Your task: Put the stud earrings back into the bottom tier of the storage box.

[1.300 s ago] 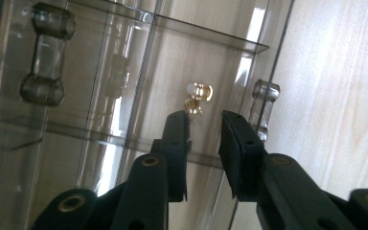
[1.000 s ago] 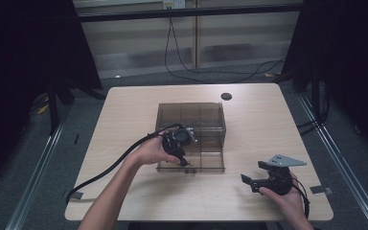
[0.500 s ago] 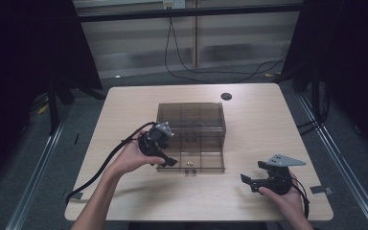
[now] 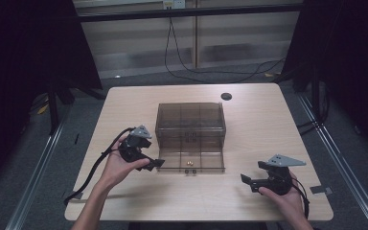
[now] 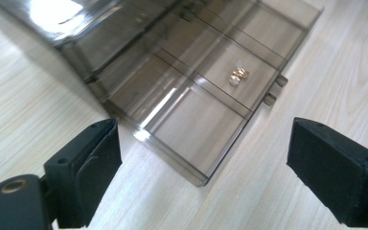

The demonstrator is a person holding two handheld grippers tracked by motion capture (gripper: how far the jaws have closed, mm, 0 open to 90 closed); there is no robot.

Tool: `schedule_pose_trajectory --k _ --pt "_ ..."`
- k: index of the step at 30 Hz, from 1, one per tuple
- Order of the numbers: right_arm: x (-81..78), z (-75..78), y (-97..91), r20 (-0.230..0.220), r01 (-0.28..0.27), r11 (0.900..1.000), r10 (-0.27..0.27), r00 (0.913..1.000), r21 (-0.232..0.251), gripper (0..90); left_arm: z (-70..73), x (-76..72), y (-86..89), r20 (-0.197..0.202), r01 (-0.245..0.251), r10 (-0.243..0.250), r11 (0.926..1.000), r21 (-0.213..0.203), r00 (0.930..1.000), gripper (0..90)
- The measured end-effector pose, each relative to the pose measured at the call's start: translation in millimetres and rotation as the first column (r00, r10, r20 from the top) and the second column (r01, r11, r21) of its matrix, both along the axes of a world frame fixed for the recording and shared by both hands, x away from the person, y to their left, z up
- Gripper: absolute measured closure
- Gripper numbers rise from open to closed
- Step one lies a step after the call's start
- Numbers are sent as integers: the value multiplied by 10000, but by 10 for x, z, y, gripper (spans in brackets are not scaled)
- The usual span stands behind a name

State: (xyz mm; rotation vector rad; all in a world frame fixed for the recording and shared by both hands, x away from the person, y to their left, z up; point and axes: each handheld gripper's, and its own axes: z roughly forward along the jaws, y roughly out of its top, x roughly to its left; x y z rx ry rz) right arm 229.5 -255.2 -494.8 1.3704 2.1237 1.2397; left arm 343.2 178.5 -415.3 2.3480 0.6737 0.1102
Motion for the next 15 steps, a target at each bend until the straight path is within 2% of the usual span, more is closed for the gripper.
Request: schedule_pose_trajectory --k 2,5,10,12,14,15 --pt "-2 2 2 0 -4 10000 4 10000 3 106 -7 -41 58 99 -125 125 9999 28 9999 83" --pt "-4 2 0 -1 -7 10000 7 10000 4 106 -38 -121 147 197 -448 451 9989 -169 9988 75" --pt "-1 -1 2 -6 -2 10000 2 10000 -5 105 -76 -248 284 496 -892 896 9960 -100 9947 81" --pt "0 -2 2 -19 18 10000 -18 10000 -29 105 -102 -299 337 696 -1185 1190 9929 -114 9904 86" --pt "3 -4 0 -43 18 10000 -18 10000 0 106 -122 -344 409 828 -1545 1582 9868 -495 9839 88" --pt "4 -4 0 -59 20 10000 -20 10000 -2 105 -131 -362 442 896 -1658 1703 9846 -555 9813 97"
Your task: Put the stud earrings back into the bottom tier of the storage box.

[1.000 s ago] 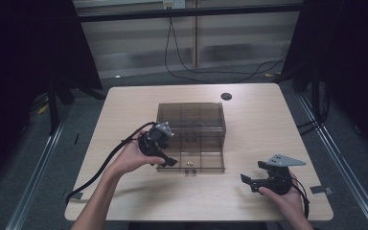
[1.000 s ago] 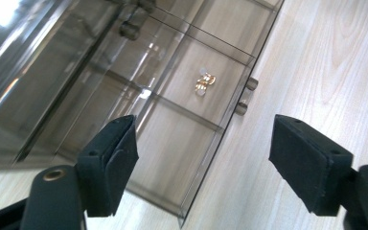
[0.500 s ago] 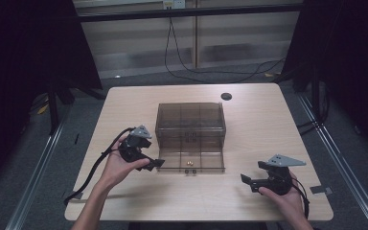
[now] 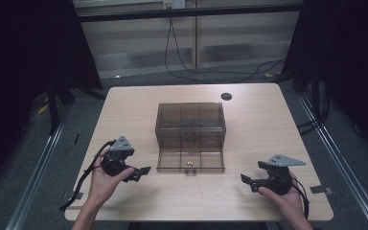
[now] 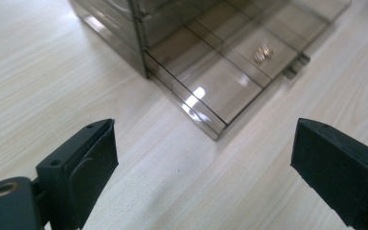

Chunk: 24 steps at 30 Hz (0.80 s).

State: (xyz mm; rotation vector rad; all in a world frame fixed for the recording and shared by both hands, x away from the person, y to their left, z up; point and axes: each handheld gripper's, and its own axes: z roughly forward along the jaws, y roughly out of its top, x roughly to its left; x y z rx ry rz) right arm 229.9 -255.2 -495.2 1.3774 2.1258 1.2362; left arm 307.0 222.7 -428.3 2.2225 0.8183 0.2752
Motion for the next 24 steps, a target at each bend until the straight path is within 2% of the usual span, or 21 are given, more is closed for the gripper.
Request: schedule_pose_trajectory --k 1,2,5,9,11,12,14,15,17,18,19,21,23,24 --pt "1 -1 0 7 3 10000 -3 10000 -12 106 -5 -25 29 171 -180 178 9998 97 9997 100" --pt "0 1 0 5 9 10000 -9 10000 -7 105 -27 -52 67 285 -388 387 9992 18 9988 93" --pt "-4 2 -1 47 33 10000 -33 10000 -8 106 -89 -122 151 248 -800 802 9967 -107 9965 78" --pt "-3 0 0 32 56 10000 -55 10000 -52 105 -203 -220 269 -6 -995 995 9950 -111 9950 67" --pt "0 -1 1 9 36 10000 -36 10000 -30 105 -245 -271 345 -11 -1340 1341 9894 -559 9910 38" --pt "0 -1 1 11 33 10000 -33 10000 -36 105 -262 -288 383 -181 -1539 1530 9853 -744 9881 12" --pt "-2 1 0 28 43 10000 -43 10000 -33 104 -301 -321 462 -432 -1828 1788 9760 -1187 9829 38" --pt "-3 2 0 40 59 10000 -59 10000 -48 104 -313 -338 481 -444 -1925 1881 9720 -1350 9811 23" --pt "-3 1 0 37 42 10000 -42 10000 -40 104 -332 -375 530 -326 -1938 1912 9716 -1359 9810 25" --pt "-2 0 1 32 43 10000 -43 10000 -37 104 -344 -398 543 -245 -2004 1990 9688 -1455 9797 26" --pt "-2 0 2 22 38 10000 -38 10000 -33 104 -355 -418 564 -166 -1955 1952 9703 -1424 9806 26" --pt "-4 1 3 28 23 10000 -23 10000 -41 104 -396 -467 575 -4 -2155 2174 9674 -1333 9761 32" --pt "-5 2 2 39 29 10000 -28 10000 -48 103 -452 -493 587 -209 -2388 2383 9611 -1387 9710 29" --pt "-4 1 1 41 32 10000 -32 10000 -55 103 -488 -505 579 -362 -2426 2399 9608 -1342 9701 29"
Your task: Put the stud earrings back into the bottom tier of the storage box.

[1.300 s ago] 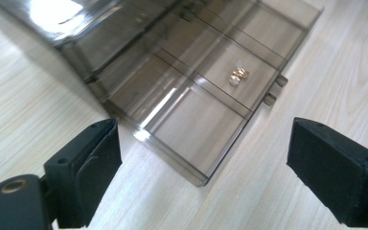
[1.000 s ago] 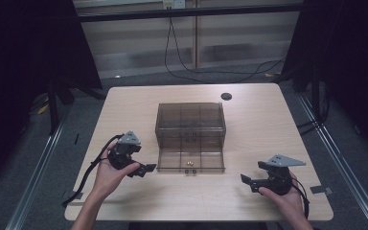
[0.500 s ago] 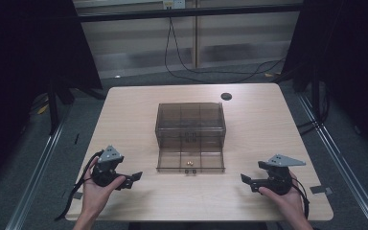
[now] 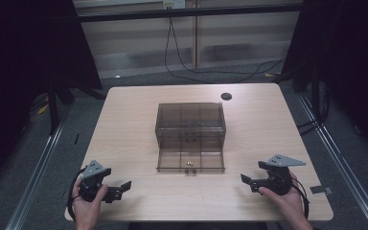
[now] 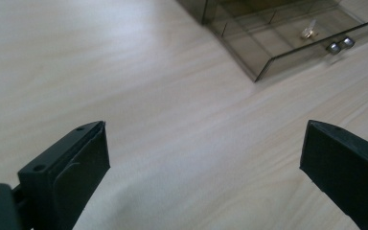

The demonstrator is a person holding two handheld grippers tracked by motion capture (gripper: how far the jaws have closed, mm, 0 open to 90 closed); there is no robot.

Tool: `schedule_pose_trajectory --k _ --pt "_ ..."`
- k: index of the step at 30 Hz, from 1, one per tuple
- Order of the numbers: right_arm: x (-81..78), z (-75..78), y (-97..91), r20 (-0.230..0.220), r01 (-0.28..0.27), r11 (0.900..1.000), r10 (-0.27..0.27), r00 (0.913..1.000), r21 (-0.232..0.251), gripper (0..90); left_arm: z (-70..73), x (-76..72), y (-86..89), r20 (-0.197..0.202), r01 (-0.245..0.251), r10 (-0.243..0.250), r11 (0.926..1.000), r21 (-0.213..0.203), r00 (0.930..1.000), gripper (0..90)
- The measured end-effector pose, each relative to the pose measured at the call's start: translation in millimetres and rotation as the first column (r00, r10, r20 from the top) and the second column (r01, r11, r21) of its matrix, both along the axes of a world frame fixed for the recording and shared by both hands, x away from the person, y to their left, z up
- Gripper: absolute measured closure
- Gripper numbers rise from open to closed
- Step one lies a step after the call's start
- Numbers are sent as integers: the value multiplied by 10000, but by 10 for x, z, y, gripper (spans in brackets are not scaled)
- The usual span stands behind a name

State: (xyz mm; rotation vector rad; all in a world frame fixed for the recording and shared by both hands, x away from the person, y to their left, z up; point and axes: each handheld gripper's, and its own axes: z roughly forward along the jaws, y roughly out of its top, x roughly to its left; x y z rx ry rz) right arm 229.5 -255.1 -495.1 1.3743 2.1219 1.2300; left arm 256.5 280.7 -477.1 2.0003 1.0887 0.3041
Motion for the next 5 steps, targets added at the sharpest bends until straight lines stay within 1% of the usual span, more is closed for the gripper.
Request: schedule_pose_trajectory --k 2,3,5 --pt "5 -2 -1 -21 14 10000 -14 10000 -9 101 -13 -8 -18 -6 244 -244 9997 90 9997 30" --pt "9 -4 -2 -16 13 10000 -13 10000 -24 101 -13 -10 -33 37 266 -266 9996 3 9996 33" --pt "12 -6 -3 -5 35 10000 -35 10000 -65 101 -5 -4 -50 99 375 -376 9993 53 9992 31"
